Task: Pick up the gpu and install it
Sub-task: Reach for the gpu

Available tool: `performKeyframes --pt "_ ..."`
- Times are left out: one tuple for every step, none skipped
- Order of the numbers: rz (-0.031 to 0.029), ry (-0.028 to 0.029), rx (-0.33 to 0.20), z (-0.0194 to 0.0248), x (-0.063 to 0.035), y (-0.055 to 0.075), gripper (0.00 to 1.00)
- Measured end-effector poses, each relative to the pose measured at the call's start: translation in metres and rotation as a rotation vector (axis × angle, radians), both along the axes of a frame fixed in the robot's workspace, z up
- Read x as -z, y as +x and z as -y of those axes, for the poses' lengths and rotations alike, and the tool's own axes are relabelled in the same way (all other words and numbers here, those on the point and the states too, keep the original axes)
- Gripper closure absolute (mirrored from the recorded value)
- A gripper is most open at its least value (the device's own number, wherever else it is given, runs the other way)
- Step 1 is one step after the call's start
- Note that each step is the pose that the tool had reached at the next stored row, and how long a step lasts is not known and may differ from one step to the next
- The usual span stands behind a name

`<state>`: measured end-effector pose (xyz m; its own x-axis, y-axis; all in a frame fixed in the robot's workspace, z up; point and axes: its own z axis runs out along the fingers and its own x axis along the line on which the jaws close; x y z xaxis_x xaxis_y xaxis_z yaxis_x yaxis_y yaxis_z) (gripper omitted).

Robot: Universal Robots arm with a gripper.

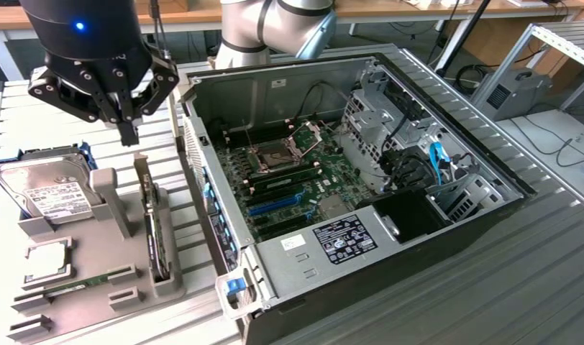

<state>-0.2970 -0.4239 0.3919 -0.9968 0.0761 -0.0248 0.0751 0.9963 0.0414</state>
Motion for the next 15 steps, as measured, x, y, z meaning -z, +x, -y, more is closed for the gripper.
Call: performKeyframes --pt "0.0 0.0 0.0 0.0006 0.0 0.0 0.89" --pt "-0.0001 -0.0001 0.0 0.0012 0.0 0.0 0.89" --pt "0.0 -0.0001 0.0 0.0022 0.0 0.0 0.89" --pt "0.0 -0.0002 0.0 0.0029 0.0 0.0 0.89" --pt "-0.0001 -0.0002 0.0 0.0035 0.0 0.0 0.89" --pt "0.0 -0.0003 0.0 0.0042 0.0001 0.0 0.89" --pt "0.0 -0.0003 0.0 0.0047 0.0001 0.0 0.89" --pt "0.0 -0.0004 0.0 0.0054 0.0001 0.0 0.89" --pt "0.0 -0.0004 0.0 0.0058 0.0001 0.0 0.89" --pt "0.0 -0.0005 0.0 0.0063 0.0001 0.0 0.89" --pt "0.0 -0.0006 0.0 0.0068 0.0001 0.0 0.89" --pt "0.0001 -0.0007 0.0 0.0072 0.0001 0.0 0.89" --pt "0.0 -0.0009 0.0 0.0077 0.0001 0.0 0.89" --pt "0.0 -0.0011 0.0 0.008 0.0001 0.0 0.89" --pt "-0.0001 -0.0014 0.0 0.0084 0.0002 0.0 0.89"
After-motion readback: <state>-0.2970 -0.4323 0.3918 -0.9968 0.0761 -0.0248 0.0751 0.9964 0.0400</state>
